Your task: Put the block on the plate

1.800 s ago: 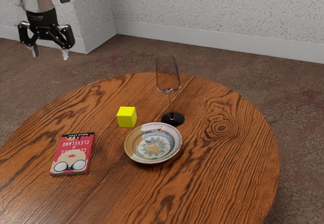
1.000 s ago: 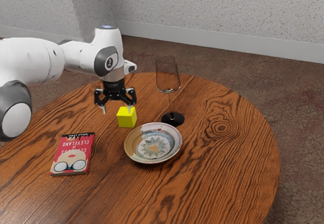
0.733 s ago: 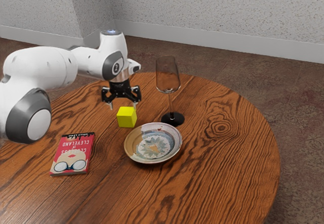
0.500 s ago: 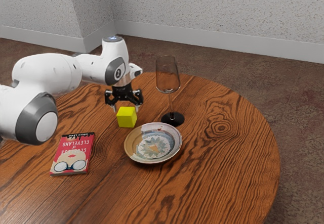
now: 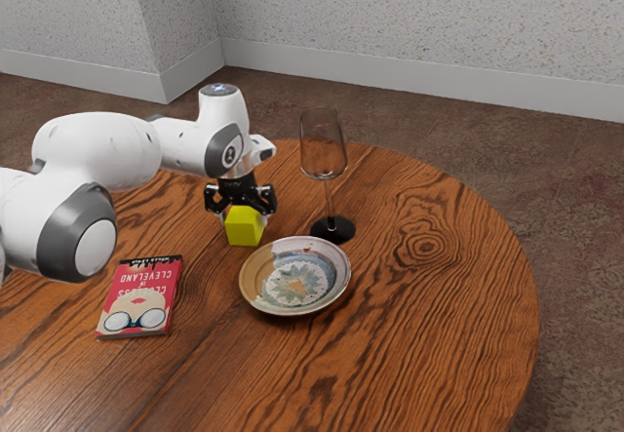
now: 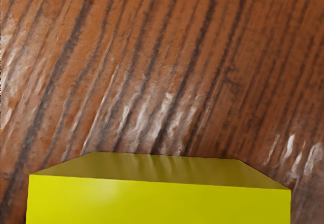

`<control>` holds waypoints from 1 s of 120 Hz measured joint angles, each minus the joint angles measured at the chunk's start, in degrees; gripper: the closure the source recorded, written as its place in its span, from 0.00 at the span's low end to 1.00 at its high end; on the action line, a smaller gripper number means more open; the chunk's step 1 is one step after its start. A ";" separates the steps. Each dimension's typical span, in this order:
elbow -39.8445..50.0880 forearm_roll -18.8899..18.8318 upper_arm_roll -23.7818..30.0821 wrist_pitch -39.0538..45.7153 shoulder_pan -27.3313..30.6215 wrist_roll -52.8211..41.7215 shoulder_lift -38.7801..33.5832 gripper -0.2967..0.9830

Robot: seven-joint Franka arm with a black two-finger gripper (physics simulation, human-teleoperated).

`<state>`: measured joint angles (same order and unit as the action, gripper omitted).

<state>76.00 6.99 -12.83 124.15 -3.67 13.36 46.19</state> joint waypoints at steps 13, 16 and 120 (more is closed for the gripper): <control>0.16 0.59 0.01 0.23 0.06 -0.53 -0.07 0.30; 0.19 0.75 0.01 0.27 0.06 -0.64 -0.08 0.32; 26.46 0.56 8.66 -0.43 -6.79 11.64 -24.22 0.47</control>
<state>102.46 7.55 -4.17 123.71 -10.46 25.00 21.97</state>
